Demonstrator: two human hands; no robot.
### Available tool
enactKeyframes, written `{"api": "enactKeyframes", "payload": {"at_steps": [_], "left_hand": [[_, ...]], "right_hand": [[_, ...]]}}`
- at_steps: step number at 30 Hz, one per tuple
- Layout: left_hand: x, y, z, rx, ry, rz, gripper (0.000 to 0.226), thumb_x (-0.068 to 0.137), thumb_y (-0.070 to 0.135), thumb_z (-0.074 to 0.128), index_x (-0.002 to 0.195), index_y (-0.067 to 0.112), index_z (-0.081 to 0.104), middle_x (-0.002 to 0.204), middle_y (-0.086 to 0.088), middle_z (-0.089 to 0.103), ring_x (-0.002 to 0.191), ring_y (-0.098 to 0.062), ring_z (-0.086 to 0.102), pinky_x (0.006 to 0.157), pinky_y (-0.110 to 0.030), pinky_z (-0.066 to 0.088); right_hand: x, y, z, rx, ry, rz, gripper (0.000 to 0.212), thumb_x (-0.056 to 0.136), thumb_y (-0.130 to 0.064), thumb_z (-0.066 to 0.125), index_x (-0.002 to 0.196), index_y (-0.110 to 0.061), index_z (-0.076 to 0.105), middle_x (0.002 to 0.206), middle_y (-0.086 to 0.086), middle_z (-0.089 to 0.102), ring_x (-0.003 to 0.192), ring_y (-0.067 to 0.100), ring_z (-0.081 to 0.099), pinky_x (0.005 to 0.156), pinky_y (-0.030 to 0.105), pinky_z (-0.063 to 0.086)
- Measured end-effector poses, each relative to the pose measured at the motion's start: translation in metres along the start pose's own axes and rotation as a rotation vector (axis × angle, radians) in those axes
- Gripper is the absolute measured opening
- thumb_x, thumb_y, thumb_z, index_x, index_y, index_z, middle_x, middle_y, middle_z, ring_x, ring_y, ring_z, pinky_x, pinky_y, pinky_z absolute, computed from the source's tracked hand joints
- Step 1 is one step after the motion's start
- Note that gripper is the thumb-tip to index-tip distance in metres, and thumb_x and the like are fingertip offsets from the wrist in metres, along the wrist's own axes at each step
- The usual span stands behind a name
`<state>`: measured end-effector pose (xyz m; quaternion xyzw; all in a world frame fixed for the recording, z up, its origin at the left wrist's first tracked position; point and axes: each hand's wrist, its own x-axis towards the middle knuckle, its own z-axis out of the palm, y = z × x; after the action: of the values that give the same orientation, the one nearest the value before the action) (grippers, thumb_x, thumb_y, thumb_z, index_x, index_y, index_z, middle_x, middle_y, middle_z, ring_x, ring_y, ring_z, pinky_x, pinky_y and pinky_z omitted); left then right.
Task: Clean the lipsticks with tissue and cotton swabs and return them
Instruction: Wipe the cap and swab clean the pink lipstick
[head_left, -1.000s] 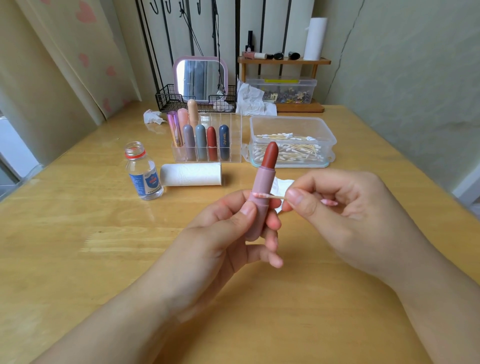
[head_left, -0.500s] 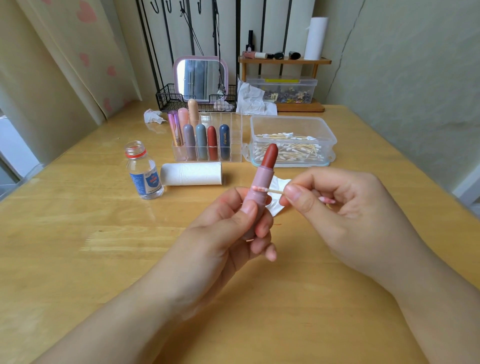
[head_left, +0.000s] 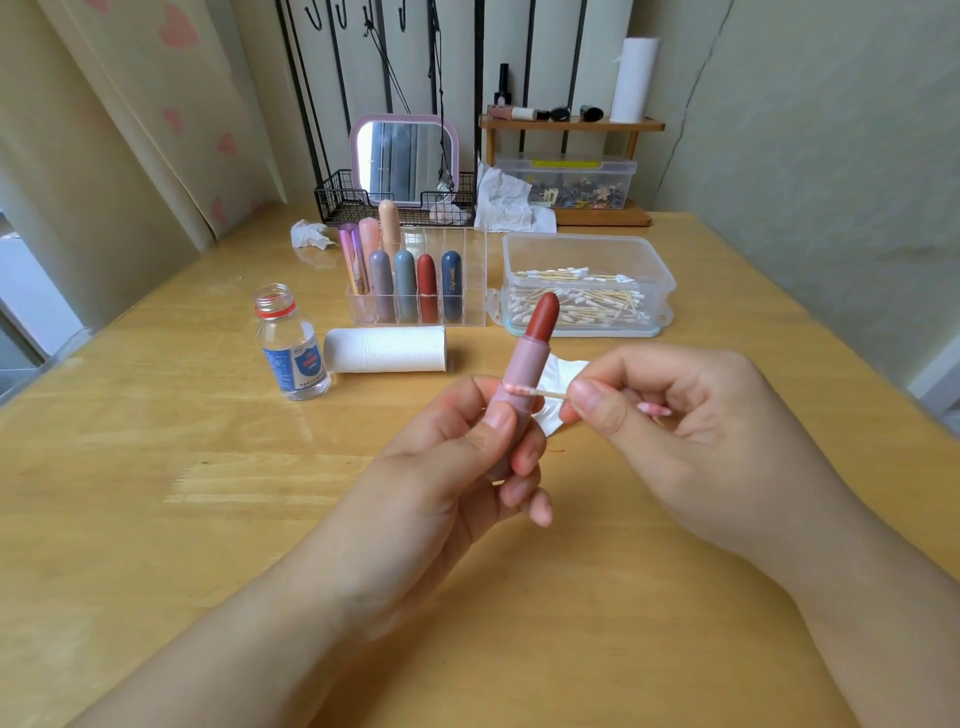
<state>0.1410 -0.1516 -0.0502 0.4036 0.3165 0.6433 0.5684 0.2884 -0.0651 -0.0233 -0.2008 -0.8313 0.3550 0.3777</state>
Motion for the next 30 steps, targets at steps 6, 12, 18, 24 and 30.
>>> {"api": "enactKeyframes", "payload": {"at_steps": [6,12,18,24,30], "left_hand": [[-0.0008,0.0000,0.0009,0.005,0.007,-0.005,0.021,0.085,0.020,0.051,0.098,0.003,0.052,0.068,-0.003,0.048,0.057,-0.014,0.042,0.061,-0.030,0.048],[0.0000,0.0008,0.0001,-0.028,-0.014,-0.005,0.012,0.084,0.020,0.052,0.087,0.011,0.059,0.069,-0.004,0.048,0.057,-0.014,0.042,0.061,-0.031,0.048],[0.0001,-0.0010,0.0014,-0.030,-0.014,-0.020,0.025,0.086,0.021,0.048,0.098,0.001,0.056,0.071,-0.006,0.054,0.059,-0.016,0.047,0.061,-0.032,0.050],[0.0031,-0.0024,-0.0003,-0.067,-0.019,-0.019,0.028,0.085,0.024,0.051,0.095,0.003,0.067,0.070,-0.006,0.051,0.055,-0.013,0.042,0.060,-0.030,0.051],[-0.0005,-0.0010,0.0002,-0.024,-0.037,-0.010,0.009,0.088,0.017,0.058,0.091,0.010,0.054,0.069,-0.001,0.047,0.055,-0.011,0.038,0.060,-0.028,0.047]], "right_hand": [[0.0017,-0.0014,-0.0045,-0.006,0.136,-0.015,0.024,0.083,-0.043,0.053,0.082,-0.022,0.065,0.060,0.015,0.054,0.054,0.030,0.048,0.051,0.031,0.038],[0.0004,-0.0001,-0.0020,0.035,-0.023,0.015,0.020,0.085,-0.027,0.058,0.067,-0.020,0.066,0.050,-0.012,0.046,0.048,0.003,0.039,0.051,0.007,0.031],[0.0026,-0.0009,-0.0053,0.041,0.096,-0.001,0.023,0.083,-0.042,0.054,0.080,-0.021,0.065,0.062,0.012,0.054,0.056,0.028,0.047,0.052,0.032,0.039],[-0.0003,-0.0004,-0.0019,0.019,-0.025,-0.002,0.021,0.084,-0.035,0.059,0.071,-0.020,0.067,0.058,0.002,0.057,0.053,0.001,0.043,0.054,0.007,0.034],[-0.0001,-0.0003,0.0009,-0.006,-0.003,-0.004,0.025,0.082,-0.040,0.052,0.070,-0.022,0.066,0.056,0.000,0.051,0.053,0.004,0.039,0.052,0.008,0.032]]}}
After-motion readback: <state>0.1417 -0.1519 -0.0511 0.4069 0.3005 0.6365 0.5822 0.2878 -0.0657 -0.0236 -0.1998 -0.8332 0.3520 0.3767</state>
